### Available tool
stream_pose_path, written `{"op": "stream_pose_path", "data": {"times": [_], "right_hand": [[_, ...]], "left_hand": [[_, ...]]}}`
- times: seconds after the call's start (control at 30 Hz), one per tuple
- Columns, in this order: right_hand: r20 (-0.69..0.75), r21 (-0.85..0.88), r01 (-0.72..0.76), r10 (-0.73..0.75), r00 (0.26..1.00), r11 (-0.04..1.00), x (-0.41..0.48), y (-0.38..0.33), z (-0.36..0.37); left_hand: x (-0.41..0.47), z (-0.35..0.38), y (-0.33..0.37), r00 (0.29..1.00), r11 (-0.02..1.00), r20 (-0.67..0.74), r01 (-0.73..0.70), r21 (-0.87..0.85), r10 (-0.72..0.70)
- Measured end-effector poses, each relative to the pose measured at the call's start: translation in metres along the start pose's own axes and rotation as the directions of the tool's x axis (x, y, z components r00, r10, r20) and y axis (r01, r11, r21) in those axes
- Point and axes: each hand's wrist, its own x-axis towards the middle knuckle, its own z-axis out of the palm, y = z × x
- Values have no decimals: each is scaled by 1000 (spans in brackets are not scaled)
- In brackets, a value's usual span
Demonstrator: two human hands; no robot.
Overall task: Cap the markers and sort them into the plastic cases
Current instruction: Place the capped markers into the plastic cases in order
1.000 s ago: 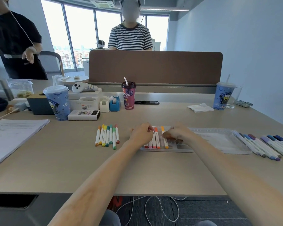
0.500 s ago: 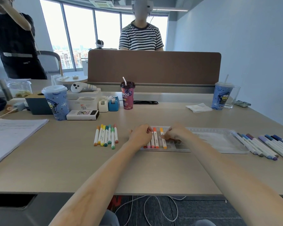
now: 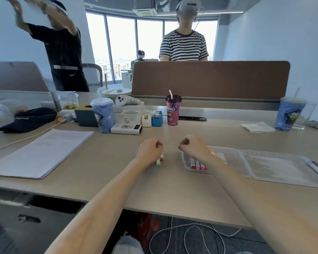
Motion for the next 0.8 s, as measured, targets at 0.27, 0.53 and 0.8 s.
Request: {"op": "stream_pose_path", "data": {"times": [0.27, 0.53, 0.8], "right_hand": [[49, 72, 32, -35, 998, 997, 2, -25, 43], [57, -68, 74, -71, 996, 995, 4, -32, 64], [118, -105, 37, -25, 993, 994, 10, -34, 60]], "left_hand": [[4, -27, -41, 996, 992, -29, 91, 86, -89], [14, -23, -50, 994, 975, 9, 106, 195, -110], [20, -25, -56, 990, 961, 17, 129, 246, -137]]}}
